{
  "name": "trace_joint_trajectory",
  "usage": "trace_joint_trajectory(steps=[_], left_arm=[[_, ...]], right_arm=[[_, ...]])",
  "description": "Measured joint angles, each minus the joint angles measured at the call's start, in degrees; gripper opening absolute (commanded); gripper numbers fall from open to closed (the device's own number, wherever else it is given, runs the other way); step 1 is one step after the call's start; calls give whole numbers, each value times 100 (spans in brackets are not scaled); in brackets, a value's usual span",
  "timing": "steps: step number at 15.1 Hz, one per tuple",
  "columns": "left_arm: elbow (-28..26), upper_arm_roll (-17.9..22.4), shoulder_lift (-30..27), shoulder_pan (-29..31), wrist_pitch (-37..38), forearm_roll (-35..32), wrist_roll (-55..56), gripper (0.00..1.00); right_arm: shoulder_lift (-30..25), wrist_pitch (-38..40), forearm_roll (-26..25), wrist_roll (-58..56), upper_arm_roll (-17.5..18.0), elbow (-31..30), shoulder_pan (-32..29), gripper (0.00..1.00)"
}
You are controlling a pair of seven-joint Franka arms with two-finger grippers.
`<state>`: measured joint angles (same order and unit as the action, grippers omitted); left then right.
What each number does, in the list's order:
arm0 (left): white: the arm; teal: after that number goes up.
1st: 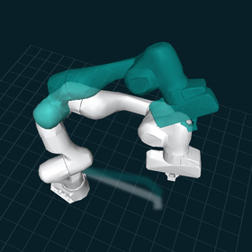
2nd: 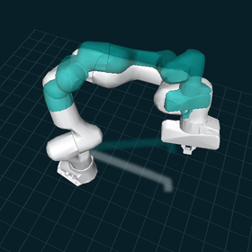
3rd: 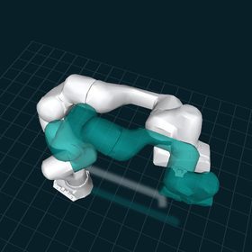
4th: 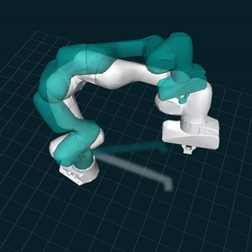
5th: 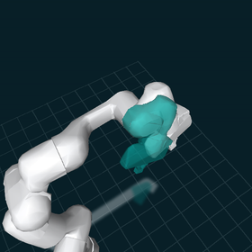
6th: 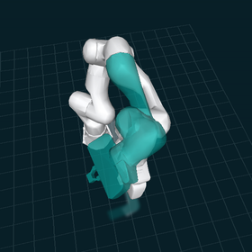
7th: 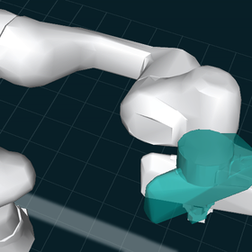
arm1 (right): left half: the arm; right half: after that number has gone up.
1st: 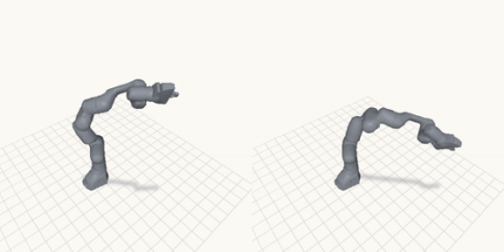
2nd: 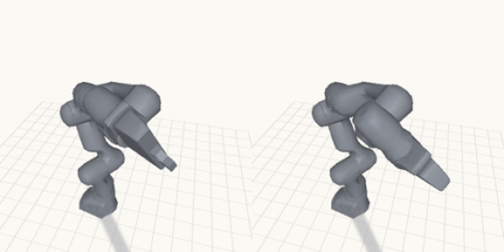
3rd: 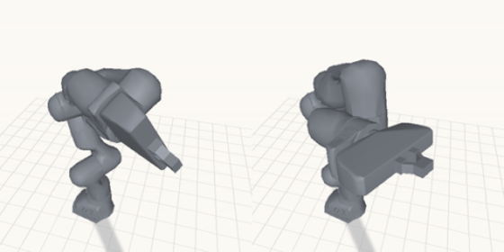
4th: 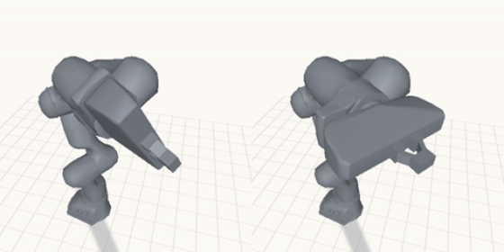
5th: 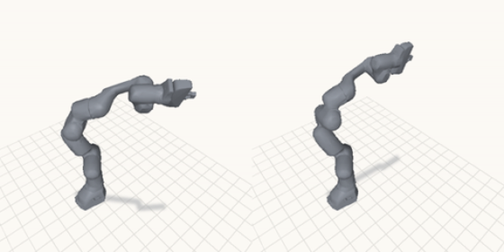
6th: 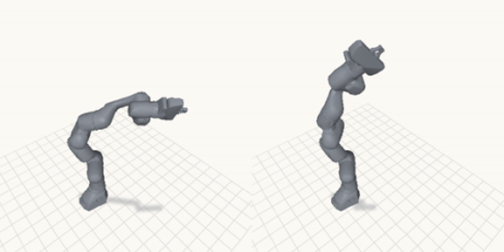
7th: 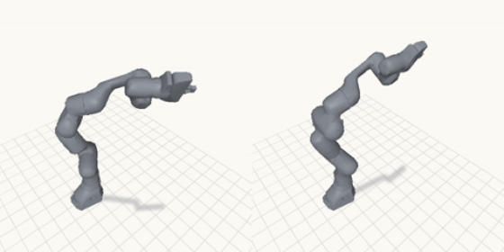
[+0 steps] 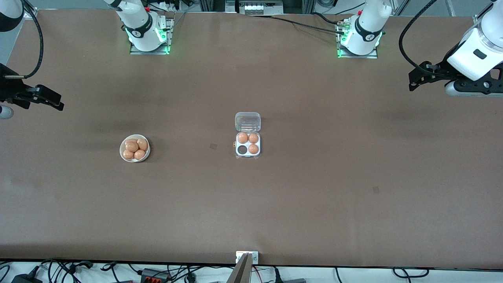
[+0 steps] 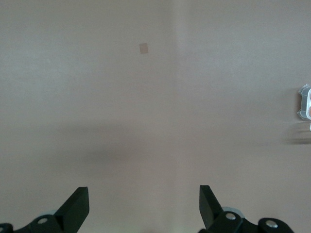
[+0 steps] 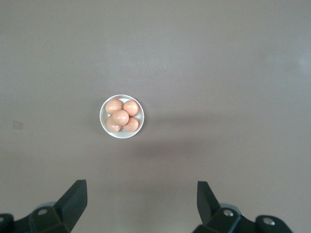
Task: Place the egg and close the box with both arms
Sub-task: 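Move the right gripper toward the white bowl of eggs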
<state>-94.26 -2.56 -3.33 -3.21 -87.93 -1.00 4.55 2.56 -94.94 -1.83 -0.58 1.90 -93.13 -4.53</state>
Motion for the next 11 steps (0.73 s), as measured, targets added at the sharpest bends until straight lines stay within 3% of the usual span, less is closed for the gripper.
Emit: trace_joint_trajectory(steps=[11], left_arm=[[8, -11, 0, -3, 0, 0, 0, 100]], right_arm=[[-15, -26, 0, 0, 1, -212, -7, 100]])
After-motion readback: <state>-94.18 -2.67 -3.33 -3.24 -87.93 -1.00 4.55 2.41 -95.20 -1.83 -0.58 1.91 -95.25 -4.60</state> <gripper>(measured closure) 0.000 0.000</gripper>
